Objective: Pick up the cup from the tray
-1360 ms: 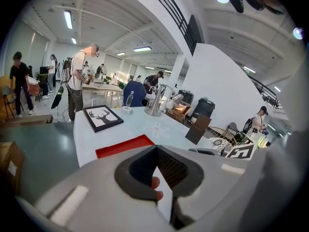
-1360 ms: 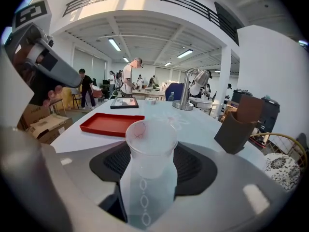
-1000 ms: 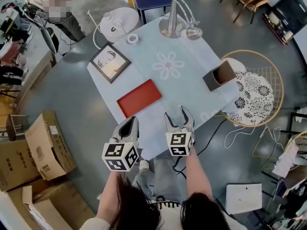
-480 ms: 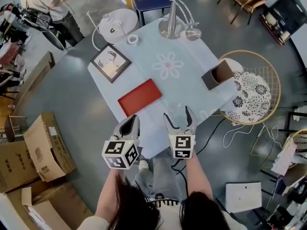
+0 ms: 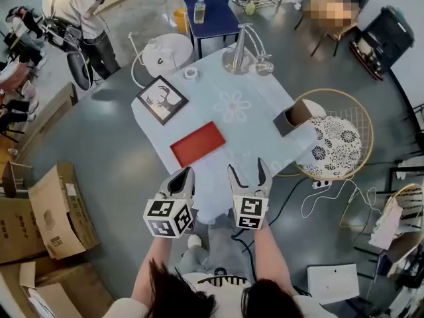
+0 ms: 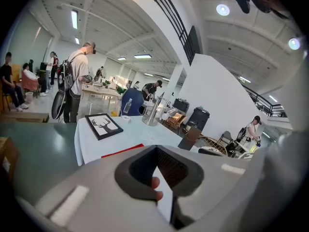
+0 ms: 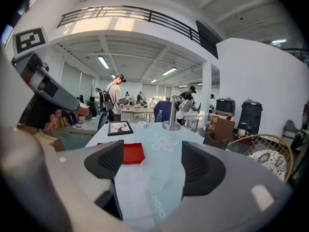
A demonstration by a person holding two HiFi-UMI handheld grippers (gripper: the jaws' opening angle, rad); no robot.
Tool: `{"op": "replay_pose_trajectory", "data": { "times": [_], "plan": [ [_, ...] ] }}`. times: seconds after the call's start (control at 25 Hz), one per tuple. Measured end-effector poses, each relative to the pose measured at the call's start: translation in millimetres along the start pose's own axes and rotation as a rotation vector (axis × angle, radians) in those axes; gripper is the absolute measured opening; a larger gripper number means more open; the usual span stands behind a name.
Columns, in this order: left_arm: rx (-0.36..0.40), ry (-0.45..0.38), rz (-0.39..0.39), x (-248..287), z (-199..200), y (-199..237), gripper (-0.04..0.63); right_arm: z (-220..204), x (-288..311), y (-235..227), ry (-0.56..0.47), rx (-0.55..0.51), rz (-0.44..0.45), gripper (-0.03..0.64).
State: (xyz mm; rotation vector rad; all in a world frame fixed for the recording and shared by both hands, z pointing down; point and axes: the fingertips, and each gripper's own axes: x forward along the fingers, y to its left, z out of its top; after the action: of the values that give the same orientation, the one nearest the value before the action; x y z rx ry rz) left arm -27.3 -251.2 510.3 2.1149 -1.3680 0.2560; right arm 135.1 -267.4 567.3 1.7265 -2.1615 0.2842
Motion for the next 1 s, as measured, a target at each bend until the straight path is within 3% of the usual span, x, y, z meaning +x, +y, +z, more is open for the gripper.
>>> {"op": "replay_pose_trajectory", "data": {
  "times": [0.16,0.4,0.48,0.56,0.64,1.0],
  "plan": [
    [0.007,-0.033,-0.043,-16.9,9.9,-6.9,0.000,14.2,-14.8,-1.7,-0.019,0.142,0.006,0.353],
    [-0.005,-0.085,-0.064,-49.7,19.5,-6.8,0.000,40.7,-46.7,11.5,-0.071,0.157,0.001,0.295],
    [0.002,-0.099,-0.058,-62.2,20.2,-5.2,0.000,50.8,-59.0,18.0,-0.088,0.155,-0.013,0.223],
    [0.012,-0.113,-0.053,-73.9,21.6,-4.6,0.000,63.6,-70.4,22.5,-0.109,0.126,-0.042,0.097],
    [0.017,-0.127,-0.059,-83.7,22.9,-7.0,0.000,75.5,-80.9,26.5,-0.130,0.102,-0.055,0.033],
    [0.037,-0.180,-0.076,-123.4,23.1,-17.8,0.000,75.8,-119.5,66.1,-0.114,0.100,-0.016,0.026]
  ]
}}
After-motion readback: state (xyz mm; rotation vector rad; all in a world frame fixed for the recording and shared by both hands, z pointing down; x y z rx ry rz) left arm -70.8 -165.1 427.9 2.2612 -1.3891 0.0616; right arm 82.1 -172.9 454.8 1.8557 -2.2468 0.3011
